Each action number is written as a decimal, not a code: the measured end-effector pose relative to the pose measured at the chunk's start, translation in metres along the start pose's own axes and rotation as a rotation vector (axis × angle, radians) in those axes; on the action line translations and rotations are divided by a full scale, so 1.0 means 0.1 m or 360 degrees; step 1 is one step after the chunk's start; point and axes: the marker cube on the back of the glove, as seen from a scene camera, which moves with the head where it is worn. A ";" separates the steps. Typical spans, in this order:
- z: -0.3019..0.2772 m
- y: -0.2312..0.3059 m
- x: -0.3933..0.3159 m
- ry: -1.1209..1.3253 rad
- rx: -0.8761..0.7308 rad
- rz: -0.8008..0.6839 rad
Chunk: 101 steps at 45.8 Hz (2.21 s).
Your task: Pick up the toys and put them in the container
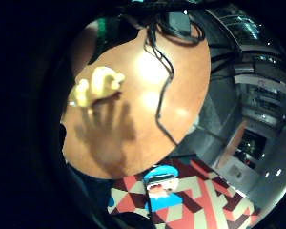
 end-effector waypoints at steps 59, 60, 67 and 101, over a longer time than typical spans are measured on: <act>-1.18 -0.78 -2.50 -0.0736 0.0669 -0.0644; -1.18 -0.79 -2.49 -0.0732 0.0648 -0.0644; -1.19 -0.74 -2.41 -0.0758 0.0581 -0.0669; 0.43 0.24 -1.69 -0.0016 -0.0046 -0.0680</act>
